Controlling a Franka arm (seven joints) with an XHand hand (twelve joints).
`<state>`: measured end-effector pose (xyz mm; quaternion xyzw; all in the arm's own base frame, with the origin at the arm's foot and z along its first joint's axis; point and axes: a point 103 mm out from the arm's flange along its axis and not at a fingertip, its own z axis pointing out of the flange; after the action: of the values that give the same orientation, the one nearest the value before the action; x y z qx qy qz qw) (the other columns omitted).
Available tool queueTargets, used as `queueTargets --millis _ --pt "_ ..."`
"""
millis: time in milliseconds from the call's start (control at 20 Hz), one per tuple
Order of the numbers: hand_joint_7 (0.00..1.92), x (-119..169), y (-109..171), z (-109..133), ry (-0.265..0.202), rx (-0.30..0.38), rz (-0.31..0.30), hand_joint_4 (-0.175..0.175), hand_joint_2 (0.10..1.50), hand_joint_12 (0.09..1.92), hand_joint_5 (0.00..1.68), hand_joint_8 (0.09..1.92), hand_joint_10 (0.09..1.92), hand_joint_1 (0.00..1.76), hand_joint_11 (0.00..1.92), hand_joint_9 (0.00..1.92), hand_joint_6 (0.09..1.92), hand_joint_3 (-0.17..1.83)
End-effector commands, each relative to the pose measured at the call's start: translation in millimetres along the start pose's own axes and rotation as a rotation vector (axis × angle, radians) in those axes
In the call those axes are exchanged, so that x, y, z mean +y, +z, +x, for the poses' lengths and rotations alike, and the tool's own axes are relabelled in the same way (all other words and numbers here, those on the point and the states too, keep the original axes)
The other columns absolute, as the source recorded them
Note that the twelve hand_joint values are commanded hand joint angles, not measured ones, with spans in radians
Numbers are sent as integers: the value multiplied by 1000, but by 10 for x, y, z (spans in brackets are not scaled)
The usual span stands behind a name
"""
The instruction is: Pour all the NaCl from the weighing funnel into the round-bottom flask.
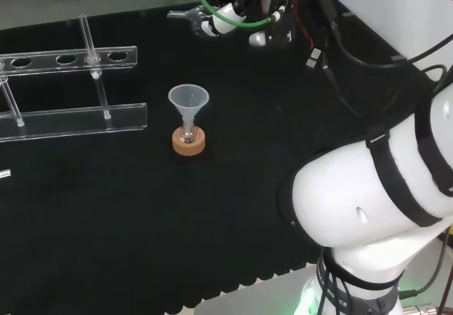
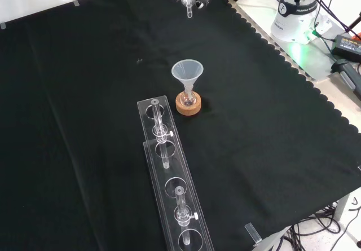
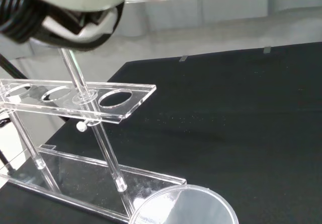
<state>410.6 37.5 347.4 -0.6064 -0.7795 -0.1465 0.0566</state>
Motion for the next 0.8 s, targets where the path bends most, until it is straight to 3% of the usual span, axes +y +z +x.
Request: queueTargets --millis 50,400,800 --pt "1623 -23 -75 88 50 -27 -21 -175 485 683 1333 801 263 1204 1536 1738 719 943" --pt "1623 4 -42 165 53 -84 5 -175 485 681 1333 801 261 1204 1538 1738 720 944" --pt "1623 71 166 94 153 -209 83 -175 485 679 1332 802 260 1204 1539 1739 720 944"
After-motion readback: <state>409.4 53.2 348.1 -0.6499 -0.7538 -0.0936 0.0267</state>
